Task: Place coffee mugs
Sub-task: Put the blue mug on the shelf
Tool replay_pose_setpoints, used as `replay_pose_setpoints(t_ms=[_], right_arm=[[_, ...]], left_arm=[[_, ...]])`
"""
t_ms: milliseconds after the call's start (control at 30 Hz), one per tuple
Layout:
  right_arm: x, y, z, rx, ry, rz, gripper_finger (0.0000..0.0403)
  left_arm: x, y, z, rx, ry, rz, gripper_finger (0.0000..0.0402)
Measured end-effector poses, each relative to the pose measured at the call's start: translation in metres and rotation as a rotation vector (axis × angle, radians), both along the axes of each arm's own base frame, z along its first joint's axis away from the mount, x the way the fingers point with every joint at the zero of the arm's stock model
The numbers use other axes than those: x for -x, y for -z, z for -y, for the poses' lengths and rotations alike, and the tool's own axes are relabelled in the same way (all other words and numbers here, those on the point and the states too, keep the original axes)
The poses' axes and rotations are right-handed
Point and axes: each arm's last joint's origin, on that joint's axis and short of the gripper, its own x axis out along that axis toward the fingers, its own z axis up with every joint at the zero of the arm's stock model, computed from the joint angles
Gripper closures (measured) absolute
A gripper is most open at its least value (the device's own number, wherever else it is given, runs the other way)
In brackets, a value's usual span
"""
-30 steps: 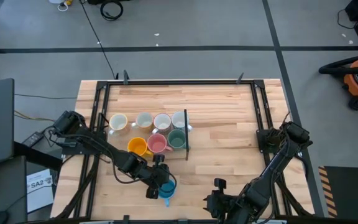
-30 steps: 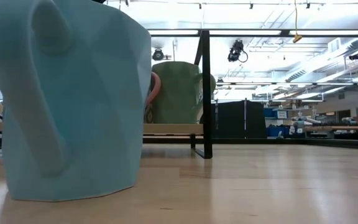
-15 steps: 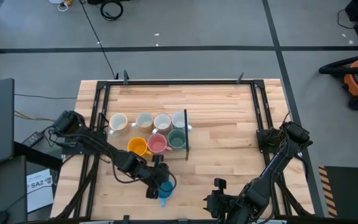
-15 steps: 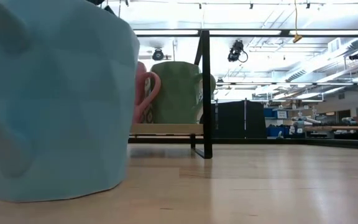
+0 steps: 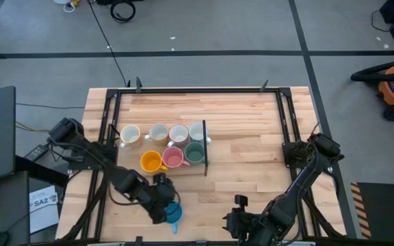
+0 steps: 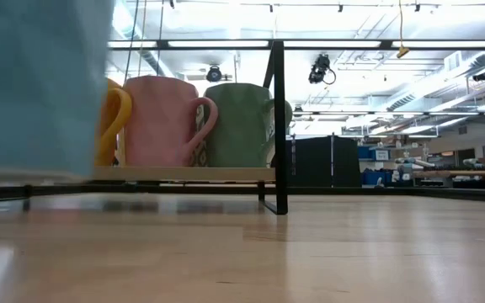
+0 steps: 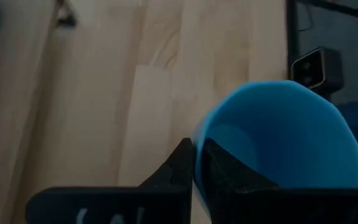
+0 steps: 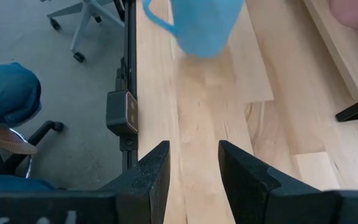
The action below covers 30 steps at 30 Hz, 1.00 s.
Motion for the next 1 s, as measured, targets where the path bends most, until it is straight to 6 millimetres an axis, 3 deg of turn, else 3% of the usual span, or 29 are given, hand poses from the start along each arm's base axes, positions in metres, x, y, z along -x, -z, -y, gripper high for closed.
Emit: replay_pose_setpoints(t_ms=[300,633,1000], right_arm=[[-0.009,-0.001,0.006,0.008,-0.027,0.0,0.026],[-0.016,-0.002,0.01,0.006,-0.051,-0.003,0.0261],[-0.023,-0.002,0.016,0.0,-0.065,-0.007,0.0261]], left_arm=[[0.054,-0.03,-0.001,0.084,-0.188,-0.086,0.0377],[0.113,-0.054,-0.03,0.06,-0.39,-0.241,0.0377],[0.142,-0.058,-0.062,-0.147,-0.564,-0.382,0.0377]])
